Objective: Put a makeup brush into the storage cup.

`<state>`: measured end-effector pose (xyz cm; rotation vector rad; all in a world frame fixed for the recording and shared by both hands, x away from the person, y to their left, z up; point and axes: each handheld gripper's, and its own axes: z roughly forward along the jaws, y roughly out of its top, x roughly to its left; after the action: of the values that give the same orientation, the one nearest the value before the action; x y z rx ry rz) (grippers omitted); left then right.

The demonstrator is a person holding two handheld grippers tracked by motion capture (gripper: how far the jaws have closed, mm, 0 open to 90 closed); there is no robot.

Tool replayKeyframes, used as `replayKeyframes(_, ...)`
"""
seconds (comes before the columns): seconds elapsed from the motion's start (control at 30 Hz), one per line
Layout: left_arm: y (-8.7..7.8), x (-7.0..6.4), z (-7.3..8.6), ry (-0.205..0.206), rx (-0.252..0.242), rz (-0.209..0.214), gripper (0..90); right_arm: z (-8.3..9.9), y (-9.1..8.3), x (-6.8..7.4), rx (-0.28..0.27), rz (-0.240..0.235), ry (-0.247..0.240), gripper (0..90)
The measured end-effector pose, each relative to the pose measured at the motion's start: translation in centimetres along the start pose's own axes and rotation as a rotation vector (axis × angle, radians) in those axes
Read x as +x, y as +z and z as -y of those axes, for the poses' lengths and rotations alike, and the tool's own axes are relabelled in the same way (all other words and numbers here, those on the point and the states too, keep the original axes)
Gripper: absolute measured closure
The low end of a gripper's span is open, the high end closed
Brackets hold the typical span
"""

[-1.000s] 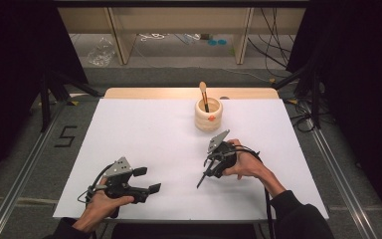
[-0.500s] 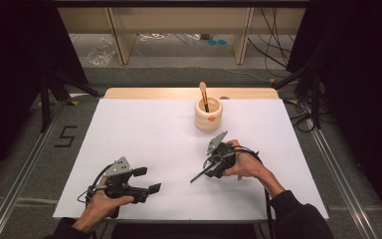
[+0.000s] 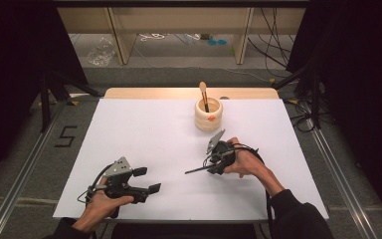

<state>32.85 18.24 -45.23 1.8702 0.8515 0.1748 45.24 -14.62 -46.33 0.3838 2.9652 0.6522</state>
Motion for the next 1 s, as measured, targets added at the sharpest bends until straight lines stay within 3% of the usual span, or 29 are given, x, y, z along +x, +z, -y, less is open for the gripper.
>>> replayKeyframes(0.3, 0.0, 0.0, 0.0, 0.001, 0.004, -0.002, 18.5, -0.2, 0.1, -0.1, 0.021, -0.024, 0.010, 63.2)
replayKeyframes(1.0, 0.0, 0.0, 0.0, -0.001, 0.000, 0.000, 18.5, -1.4, 0.1, -0.2, 0.128, -0.041, -0.001, 75.6)
